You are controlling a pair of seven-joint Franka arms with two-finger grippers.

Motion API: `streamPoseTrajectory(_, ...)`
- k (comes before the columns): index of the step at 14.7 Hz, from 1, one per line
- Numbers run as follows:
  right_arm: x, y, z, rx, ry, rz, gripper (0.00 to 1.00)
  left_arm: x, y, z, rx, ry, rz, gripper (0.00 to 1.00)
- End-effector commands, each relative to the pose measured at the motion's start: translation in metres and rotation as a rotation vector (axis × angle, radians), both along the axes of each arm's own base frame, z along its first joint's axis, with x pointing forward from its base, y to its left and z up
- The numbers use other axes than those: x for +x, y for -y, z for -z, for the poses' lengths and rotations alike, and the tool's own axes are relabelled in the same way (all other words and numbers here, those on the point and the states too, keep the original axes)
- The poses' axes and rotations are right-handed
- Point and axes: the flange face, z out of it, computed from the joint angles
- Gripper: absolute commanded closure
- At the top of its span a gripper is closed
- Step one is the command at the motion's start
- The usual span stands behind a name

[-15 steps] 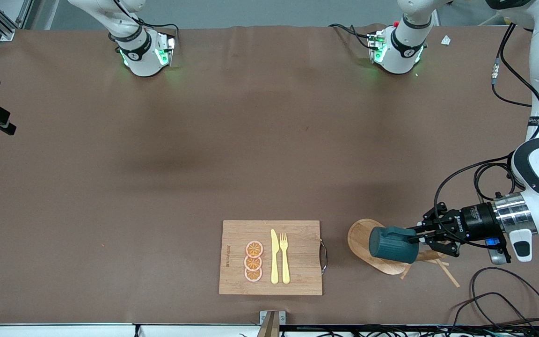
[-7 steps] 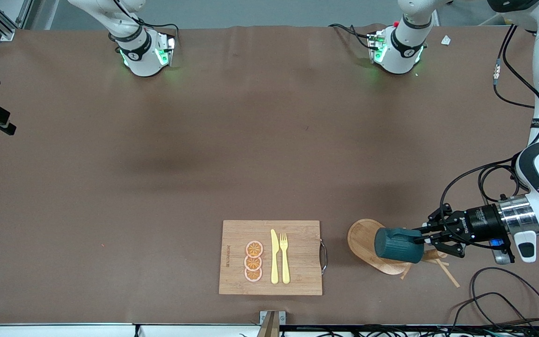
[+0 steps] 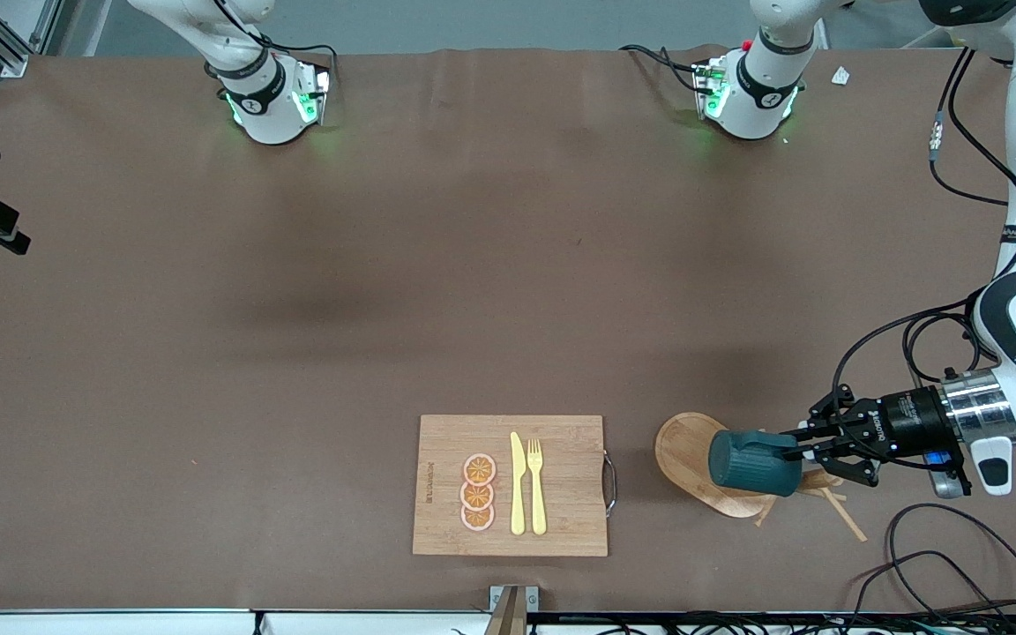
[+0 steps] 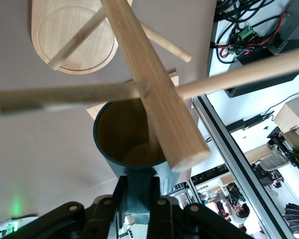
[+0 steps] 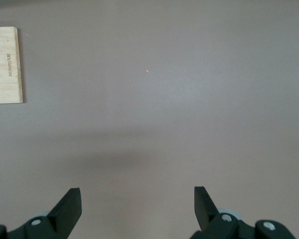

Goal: Pass cup and hang on rack
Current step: 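Slide the mug handle onto a rack peg with the left gripper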

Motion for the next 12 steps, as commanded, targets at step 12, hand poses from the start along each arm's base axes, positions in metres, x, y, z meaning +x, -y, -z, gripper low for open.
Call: streamPoseTrajectory(12,0.0,0.0,-0.004,0.009,0.003,-0.022,0.0,0.0,-0.015,0.008,-0.026,0.002,-0.003,0.87)
